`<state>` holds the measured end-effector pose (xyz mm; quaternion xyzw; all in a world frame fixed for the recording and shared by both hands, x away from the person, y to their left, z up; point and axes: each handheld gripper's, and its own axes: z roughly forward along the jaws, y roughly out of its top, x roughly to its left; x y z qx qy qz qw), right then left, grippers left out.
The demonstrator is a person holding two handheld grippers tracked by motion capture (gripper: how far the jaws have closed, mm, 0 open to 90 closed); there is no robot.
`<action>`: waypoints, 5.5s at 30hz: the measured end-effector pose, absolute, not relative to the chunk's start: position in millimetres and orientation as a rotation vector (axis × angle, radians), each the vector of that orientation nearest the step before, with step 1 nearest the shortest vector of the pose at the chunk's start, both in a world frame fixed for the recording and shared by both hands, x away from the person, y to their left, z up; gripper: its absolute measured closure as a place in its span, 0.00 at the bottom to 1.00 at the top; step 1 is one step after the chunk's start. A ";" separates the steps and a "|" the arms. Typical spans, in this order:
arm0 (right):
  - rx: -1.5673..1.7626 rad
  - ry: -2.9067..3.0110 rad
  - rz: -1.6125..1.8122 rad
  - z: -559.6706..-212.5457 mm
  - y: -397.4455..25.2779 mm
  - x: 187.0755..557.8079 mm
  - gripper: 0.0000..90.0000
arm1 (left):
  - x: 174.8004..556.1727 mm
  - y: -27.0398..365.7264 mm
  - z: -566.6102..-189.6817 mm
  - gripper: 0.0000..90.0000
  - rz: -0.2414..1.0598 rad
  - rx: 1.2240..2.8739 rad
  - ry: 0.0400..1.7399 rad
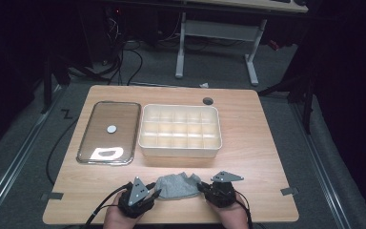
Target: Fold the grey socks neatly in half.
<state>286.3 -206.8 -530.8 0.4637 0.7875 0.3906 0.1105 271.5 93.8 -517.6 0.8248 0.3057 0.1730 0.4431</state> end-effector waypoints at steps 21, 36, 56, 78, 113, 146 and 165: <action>1.337 2.321 1.141 -530.4 -206.4 286.0 0.94 | 320.3 16.9 -508.0 0.88 0.355 2.176 0.842; 1.358 2.301 1.175 -527.3 -211.9 285.2 0.96 | 316.3 9.1 -522.8 0.86 0.373 2.227 0.817; 1.314 2.208 1.274 -506.5 -215.3 275.5 0.96 | 313.7 7.7 -512.2 0.74 0.439 2.146 0.828; 1.326 2.216 1.171 -504.4 -201.9 275.9 0.96 | 298.5 78.6 -533.4 0.80 0.453 2.131 0.903; 1.040 2.441 0.900 -501.3 -108.7 282.2 0.94 | 298.4 72.1 -533.5 0.78 0.395 2.132 0.842; 1.028 2.421 0.978 -498.0 -120.2 275.8 0.79 | 298.8 71.8 -533.7 0.77 0.387 2.139 0.838; 1.072 2.387 0.969 -511.9 -122.0 278.9 0.75 | 298.8 71.3 -533.8 0.77 0.389 2.143 0.837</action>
